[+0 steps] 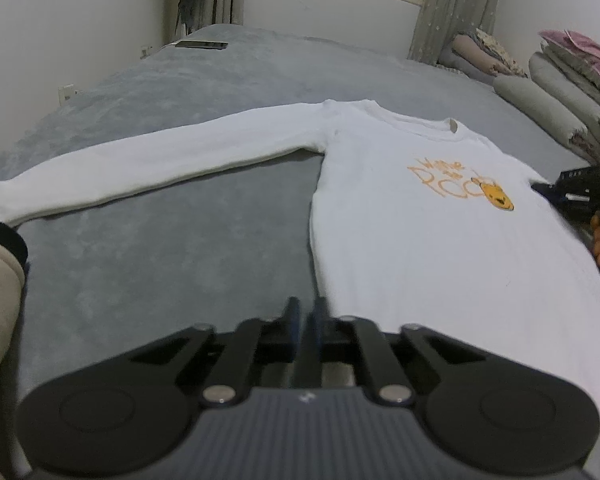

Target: Fold clothes

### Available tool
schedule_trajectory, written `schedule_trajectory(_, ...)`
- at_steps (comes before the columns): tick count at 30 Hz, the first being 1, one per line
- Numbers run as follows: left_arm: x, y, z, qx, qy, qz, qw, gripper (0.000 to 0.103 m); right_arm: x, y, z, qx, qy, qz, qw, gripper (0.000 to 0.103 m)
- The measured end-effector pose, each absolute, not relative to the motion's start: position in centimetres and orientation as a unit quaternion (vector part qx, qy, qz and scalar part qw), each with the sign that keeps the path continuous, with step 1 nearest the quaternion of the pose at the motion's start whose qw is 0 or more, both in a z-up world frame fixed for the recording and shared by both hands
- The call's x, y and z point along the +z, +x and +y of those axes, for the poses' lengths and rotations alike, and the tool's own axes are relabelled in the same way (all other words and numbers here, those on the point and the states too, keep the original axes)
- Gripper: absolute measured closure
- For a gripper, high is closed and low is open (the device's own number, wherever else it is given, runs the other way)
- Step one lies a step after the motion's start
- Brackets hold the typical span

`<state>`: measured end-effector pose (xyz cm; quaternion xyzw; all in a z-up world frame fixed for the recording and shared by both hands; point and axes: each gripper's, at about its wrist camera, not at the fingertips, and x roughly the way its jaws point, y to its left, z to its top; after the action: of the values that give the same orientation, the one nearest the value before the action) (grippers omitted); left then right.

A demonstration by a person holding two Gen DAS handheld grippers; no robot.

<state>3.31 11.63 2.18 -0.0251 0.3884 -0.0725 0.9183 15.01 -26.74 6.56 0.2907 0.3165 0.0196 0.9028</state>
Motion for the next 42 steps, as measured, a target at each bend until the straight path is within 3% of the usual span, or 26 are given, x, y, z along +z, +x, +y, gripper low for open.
schedule_trajectory(4,2.7,2.7,12.4,-0.066,-0.033,0.388,0.919,0.103,8.5,13.4,-27.1,-0.001,0.264,0.306,0.915,0.097)
schedule_trajectory(11,2.4,2.7,12.7,-0.068,-0.035,0.396,0.915,0.103,8.8,14.8,-22.5,-0.043,0.085,0.355,0.930,0.095)
schedule_trajectory(14,2.6,2.6,13.2,-0.071,-0.049,0.397,0.914,0.103,9.8,13.7,-23.5,-0.030,0.134,0.346,0.928,0.090)
schedule_trajectory(16,2.8,2.5,13.1,-0.074,-0.051,0.395,0.914,0.103,10.1,11.8,-25.0,-0.014,0.178,0.341,0.923,0.080)
schedule_trajectory(26,2.7,2.3,12.7,-0.068,-0.041,0.395,0.915,0.103,8.0,8.8,-25.3,0.036,0.247,0.353,0.902,0.079)
schedule_trajectory(27,2.7,2.3,12.6,-0.067,-0.040,0.394,0.916,0.103,8.0,9.1,-24.7,0.030,0.223,0.356,0.907,0.080)
schedule_trajectory(30,2.6,2.3,12.5,-0.065,-0.033,0.393,0.917,0.103,8.3,9.6,-22.3,0.005,0.127,0.362,0.924,0.097)
schedule_trajectory(37,2.6,2.3,12.7,-0.061,-0.024,0.396,0.916,0.103,8.4,9.2,-19.8,-0.042,0.018,0.354,0.934,0.101)
schedule_trajectory(40,2.6,2.1,13.0,-0.061,-0.032,0.398,0.915,0.101,8.3,9.0,-19.7,-0.044,0.020,0.348,0.936,0.098)
schedule_trajectory(42,2.8,1.7,13.5,-0.064,-0.048,0.401,0.912,0.099,9.0,7.9,-20.3,-0.046,0.045,0.352,0.934,0.087)
